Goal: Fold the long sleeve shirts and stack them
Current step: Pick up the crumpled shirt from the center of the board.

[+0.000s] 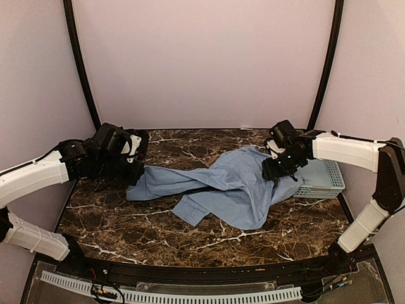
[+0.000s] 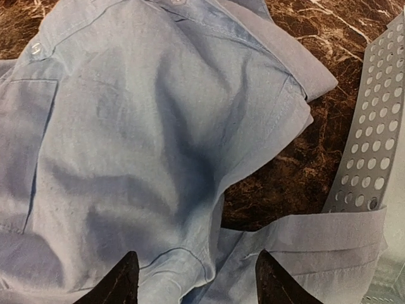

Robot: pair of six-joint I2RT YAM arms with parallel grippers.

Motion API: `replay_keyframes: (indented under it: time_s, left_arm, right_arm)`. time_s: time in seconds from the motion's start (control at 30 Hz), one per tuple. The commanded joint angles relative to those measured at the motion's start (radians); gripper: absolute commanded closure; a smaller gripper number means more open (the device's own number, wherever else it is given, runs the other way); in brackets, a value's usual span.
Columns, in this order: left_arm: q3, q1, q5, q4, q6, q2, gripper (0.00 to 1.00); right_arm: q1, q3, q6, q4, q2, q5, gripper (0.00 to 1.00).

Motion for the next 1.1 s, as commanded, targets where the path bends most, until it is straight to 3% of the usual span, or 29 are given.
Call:
replay_keyframes:
  time_s: [0.0,0.17,0.33,0.4,0.53,0.57,0.73,0.93,1.07]
  left_arm:
    - [0.029,0.006,0.004,0.004,0.01,-0.003,1.0]
    - [0.03,0.007,-0.005,0.007,0.014,-0.005,1.0]
    - [0.03,0.008,-0.018,0.01,0.012,-0.005,1.0]
    - [0.027,0.009,-0.018,0.019,0.012,-0.007,1.0]
    - [0.024,0.034,-0.025,0.022,0.012,-0.005,1.0]
    - [0.028,0.054,-0.025,0.021,0.013,-0.006,1.0]
    - [0.069,0.137,-0.002,0.002,0.028,-0.009,1.0]
    - [0.207,0.253,0.072,-0.025,0.076,0.024,1.0]
    - [0.335,0.271,0.159,-0.025,0.094,0.07,1.0]
  right_arm:
    - [-0.032,0.016,-0.009,0.066,0.065,0.004,0.42]
    - [-0.055,0.023,-0.027,0.09,0.134,-0.016,0.46]
    - [-0.07,0.007,-0.043,0.116,0.17,-0.039,0.58]
    - [-0.081,0.005,-0.05,0.125,0.181,-0.066,0.66]
    - [-0.105,0.006,-0.054,0.132,0.165,-0.117,0.98]
    - [-0.11,0.006,-0.053,0.131,0.143,-0.118,1.0]
    - [-0.174,0.069,-0.056,0.071,-0.039,-0.173,1.0]
    - [-0.31,0.193,-0.059,0.105,-0.229,-0.449,1.0]
    - [-0.324,0.243,-0.025,0.168,-0.281,-0.575,1.0]
